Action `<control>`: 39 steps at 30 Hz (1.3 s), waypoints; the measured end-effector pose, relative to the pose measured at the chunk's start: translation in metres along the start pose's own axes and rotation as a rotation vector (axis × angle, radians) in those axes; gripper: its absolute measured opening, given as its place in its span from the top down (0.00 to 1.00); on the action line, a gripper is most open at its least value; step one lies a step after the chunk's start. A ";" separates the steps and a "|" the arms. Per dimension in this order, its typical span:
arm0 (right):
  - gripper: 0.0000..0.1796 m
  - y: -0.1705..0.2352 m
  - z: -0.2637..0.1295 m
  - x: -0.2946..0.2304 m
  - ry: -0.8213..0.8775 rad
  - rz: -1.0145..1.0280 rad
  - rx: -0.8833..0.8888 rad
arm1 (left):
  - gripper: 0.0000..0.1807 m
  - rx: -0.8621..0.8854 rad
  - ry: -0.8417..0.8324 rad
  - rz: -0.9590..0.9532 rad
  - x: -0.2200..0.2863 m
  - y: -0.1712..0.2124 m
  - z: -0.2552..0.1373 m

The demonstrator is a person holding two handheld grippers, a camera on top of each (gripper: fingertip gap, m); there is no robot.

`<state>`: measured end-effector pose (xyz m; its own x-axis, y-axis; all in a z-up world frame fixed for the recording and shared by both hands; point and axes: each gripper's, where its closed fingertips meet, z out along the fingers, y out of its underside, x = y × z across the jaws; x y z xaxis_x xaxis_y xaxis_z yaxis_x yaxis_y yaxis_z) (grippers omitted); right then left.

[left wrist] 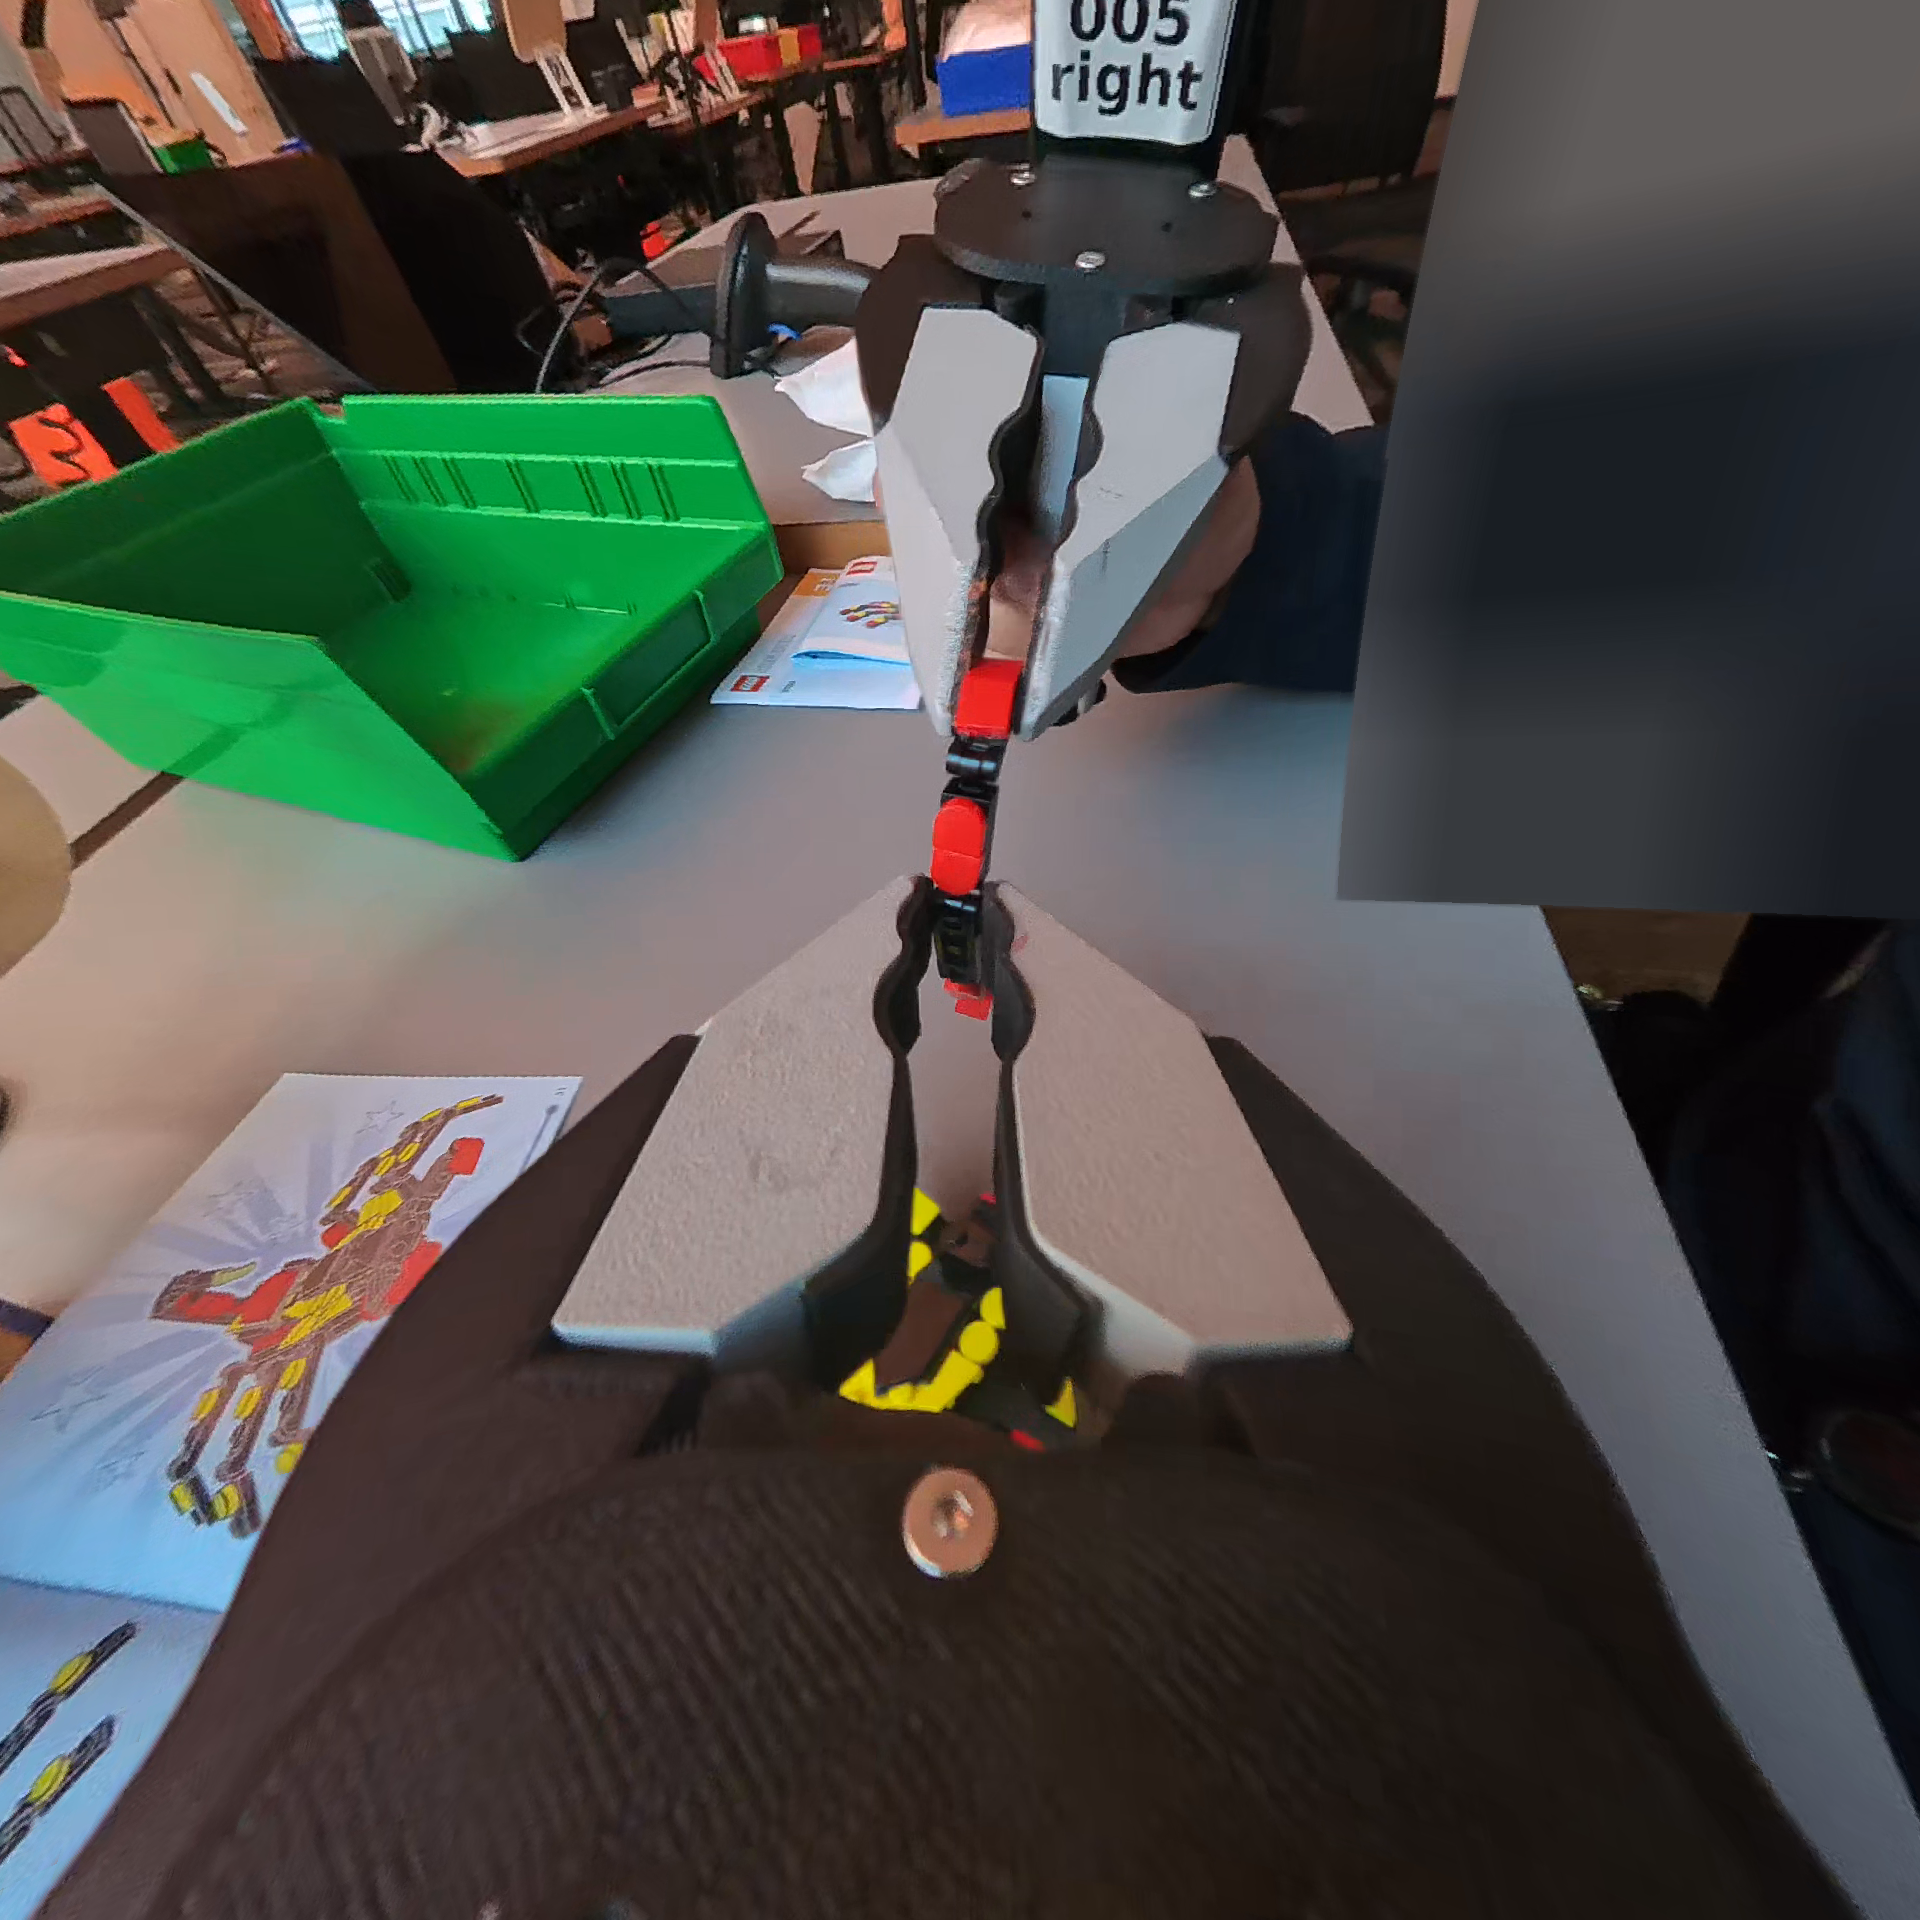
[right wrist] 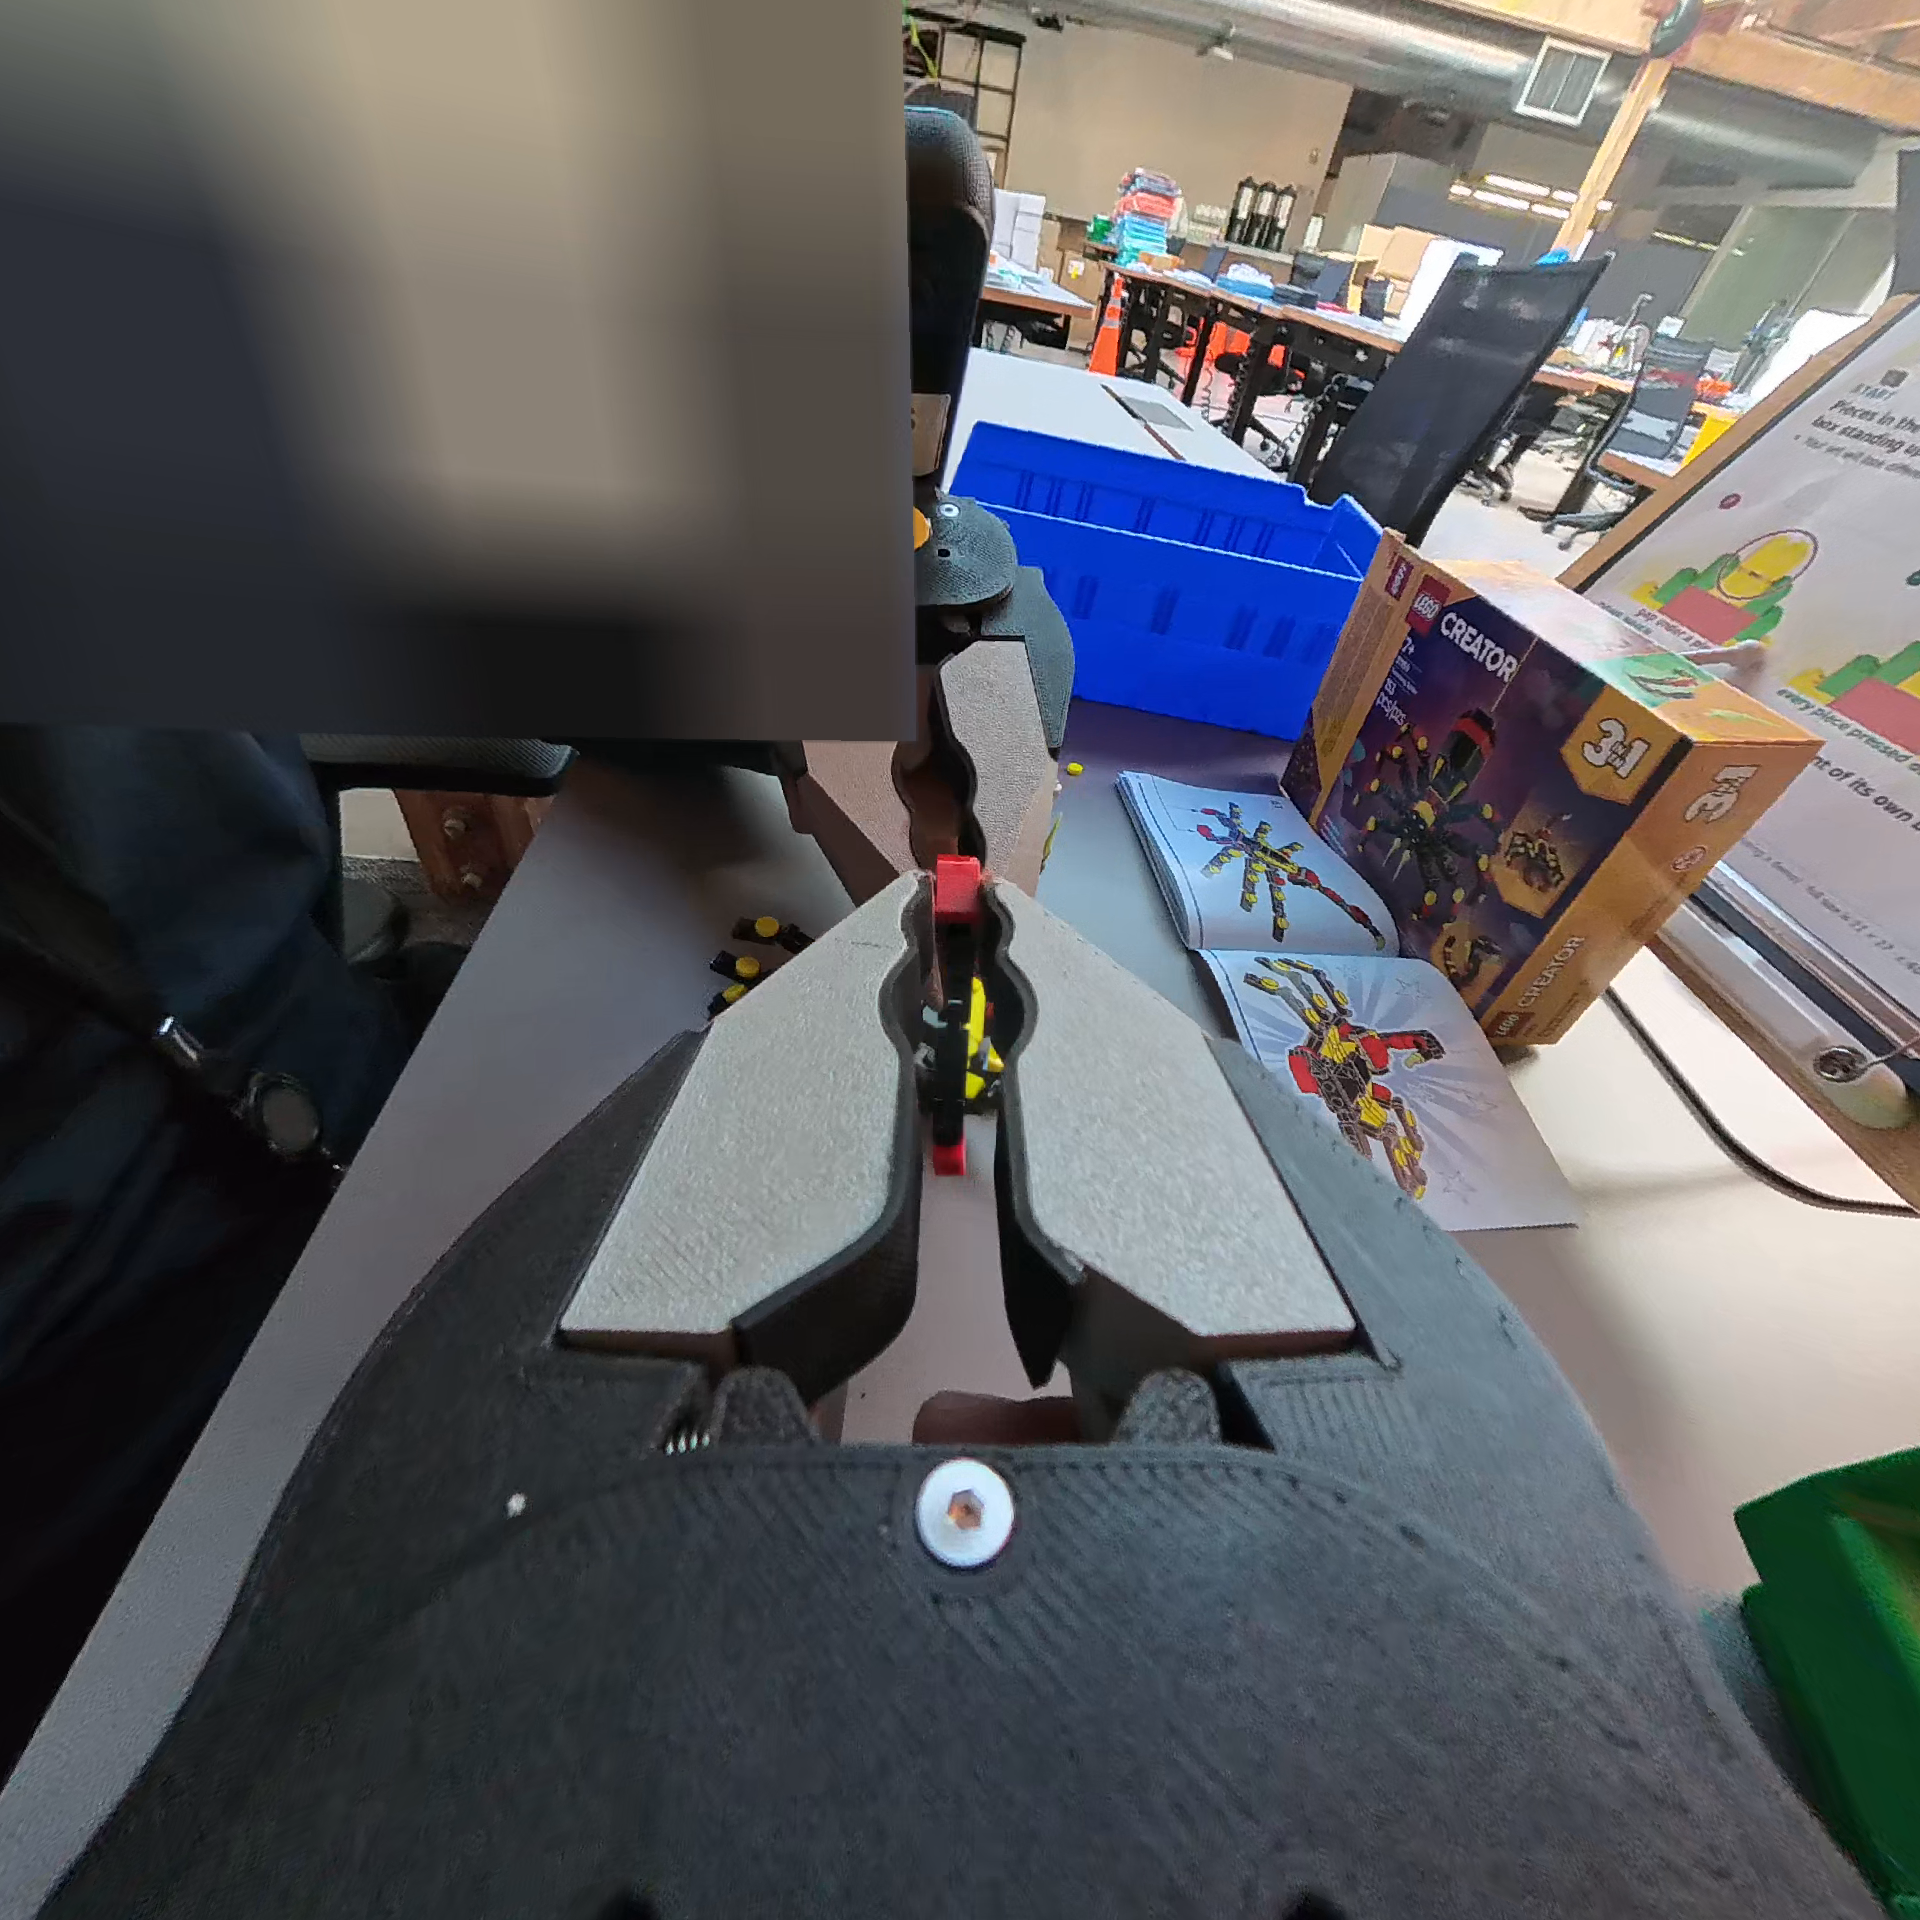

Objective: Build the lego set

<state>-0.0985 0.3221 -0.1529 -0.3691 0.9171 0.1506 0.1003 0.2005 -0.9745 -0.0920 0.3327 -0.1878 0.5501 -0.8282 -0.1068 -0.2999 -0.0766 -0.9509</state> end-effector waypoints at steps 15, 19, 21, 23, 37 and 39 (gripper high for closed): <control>0.98 0.007 -0.002 0.006 0.019 0.010 -0.058 | 0.97 -0.108 -0.050 -0.003 -0.008 0.013 0.004; 0.97 0.008 0.010 0.003 0.031 -0.033 -0.112 | 0.97 -0.188 -0.066 0.031 -0.004 0.023 0.011; 0.97 0.010 0.016 0.003 0.040 -0.048 -0.136 | 0.97 -0.207 -0.075 0.047 -0.004 0.026 0.013; 0.96 0.014 0.017 0.005 0.046 -0.041 -0.153 | 0.98 -0.215 -0.088 0.055 -0.006 0.027 0.013; 0.90 0.035 0.012 0.013 0.099 -0.035 -0.201 | 0.97 -0.031 -0.077 -0.031 -0.015 0.003 0.002; 0.92 0.030 0.009 0.015 0.105 -0.027 -0.180 | 0.97 0.038 -0.070 -0.030 -0.017 -0.006 -0.003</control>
<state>-0.1093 0.3383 -0.1817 -0.2765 0.9396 0.2018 0.2590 0.2751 -0.9259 -0.1016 0.3456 -0.1796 0.6122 -0.7847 -0.0969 -0.2534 -0.0786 -0.9642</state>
